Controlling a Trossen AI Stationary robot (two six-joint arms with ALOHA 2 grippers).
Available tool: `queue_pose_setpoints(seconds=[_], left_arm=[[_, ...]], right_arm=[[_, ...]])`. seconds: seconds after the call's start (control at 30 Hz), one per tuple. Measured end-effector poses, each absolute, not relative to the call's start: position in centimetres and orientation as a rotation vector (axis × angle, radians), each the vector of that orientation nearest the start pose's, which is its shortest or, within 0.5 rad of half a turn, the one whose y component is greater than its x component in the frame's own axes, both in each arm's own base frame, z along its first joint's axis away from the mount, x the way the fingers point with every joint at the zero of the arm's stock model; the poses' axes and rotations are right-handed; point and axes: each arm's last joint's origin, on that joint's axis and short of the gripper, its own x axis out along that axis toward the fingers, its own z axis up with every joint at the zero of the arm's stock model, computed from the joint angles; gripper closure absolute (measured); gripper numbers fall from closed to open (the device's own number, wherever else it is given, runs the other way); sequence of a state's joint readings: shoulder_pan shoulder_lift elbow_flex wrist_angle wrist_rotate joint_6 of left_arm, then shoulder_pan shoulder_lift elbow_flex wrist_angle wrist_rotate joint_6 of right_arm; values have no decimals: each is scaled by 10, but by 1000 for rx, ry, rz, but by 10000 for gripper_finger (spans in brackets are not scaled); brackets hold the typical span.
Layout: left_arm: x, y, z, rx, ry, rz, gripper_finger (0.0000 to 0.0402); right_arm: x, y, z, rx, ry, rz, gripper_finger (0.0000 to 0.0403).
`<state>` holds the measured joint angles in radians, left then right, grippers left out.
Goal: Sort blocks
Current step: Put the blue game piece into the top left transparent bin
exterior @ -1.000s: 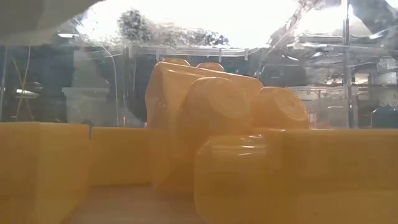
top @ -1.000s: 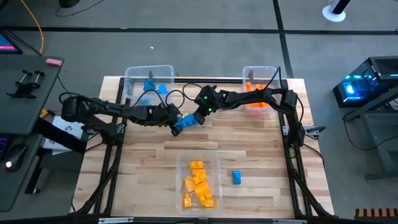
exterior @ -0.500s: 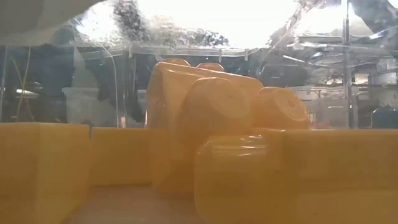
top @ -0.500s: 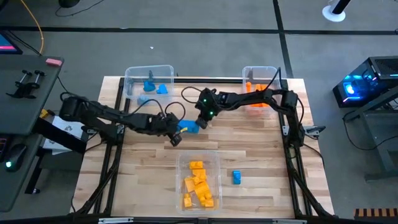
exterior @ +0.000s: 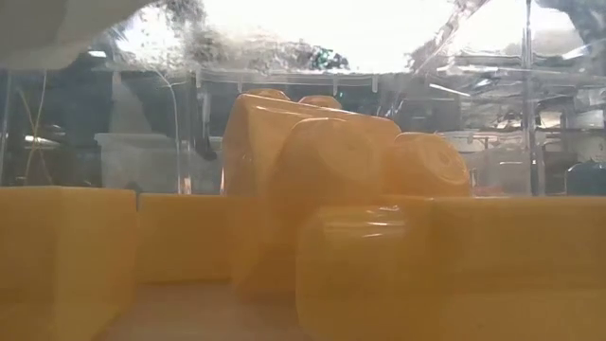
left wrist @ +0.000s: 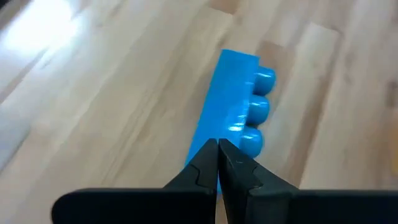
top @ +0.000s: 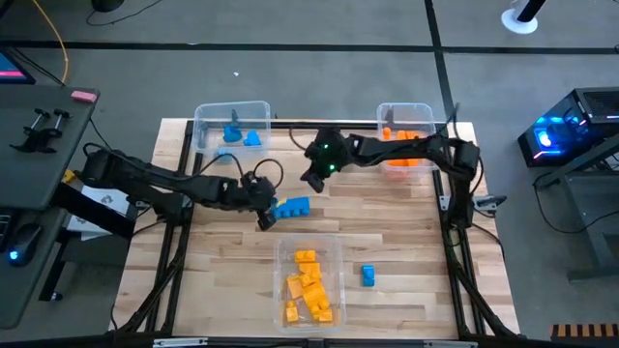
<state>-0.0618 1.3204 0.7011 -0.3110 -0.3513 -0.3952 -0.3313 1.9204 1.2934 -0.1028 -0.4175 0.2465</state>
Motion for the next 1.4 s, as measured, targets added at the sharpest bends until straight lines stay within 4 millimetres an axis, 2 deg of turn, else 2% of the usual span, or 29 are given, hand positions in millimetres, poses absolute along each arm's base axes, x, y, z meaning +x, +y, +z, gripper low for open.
queue_pose_setpoints(seconds=[0.17, 0.27, 0.37, 0.5, 0.67, 0.77, 0.9, 1.0, 1.17, 1.4], left_arm=[[257, 19, 207, -187, 843, 301, 383], [261, 36, 223, -240, 835, 230, 346], [265, 50, 240, -264, 828, 159, 291], [265, 58, 257, -261, 852, 110, 210], [259, 54, 265, -205, 958, 47, 131], [255, 52, 263, -187, 1016, 46, 108], [256, 45, 253, -167, 1034, 45, 101], [265, 39, 237, -141, 1033, 34, 101], [288, 39, 212, -28, 1031, 111, 101], [304, 41, 166, -70, 1171, 93, 101]], right_arm=[[382, -131, 233, 450, 589, -14, 403], [373, -135, 248, 444, 564, -60, 403], [365, -136, 261, 427, 545, -103, 403], [355, -134, 268, 402, 589, -152, 399], [344, -132, 268, 369, 684, -218, 373], [340, -131, 263, 374, 747, -221, 355], [339, -130, 261, 344, 771, -207, 335], [339, -131, 261, 337, 770, -207, 328], [339, -132, 261, 334, 769, -215, 324], [338, -131, 261, 334, 773, -214, 324]])
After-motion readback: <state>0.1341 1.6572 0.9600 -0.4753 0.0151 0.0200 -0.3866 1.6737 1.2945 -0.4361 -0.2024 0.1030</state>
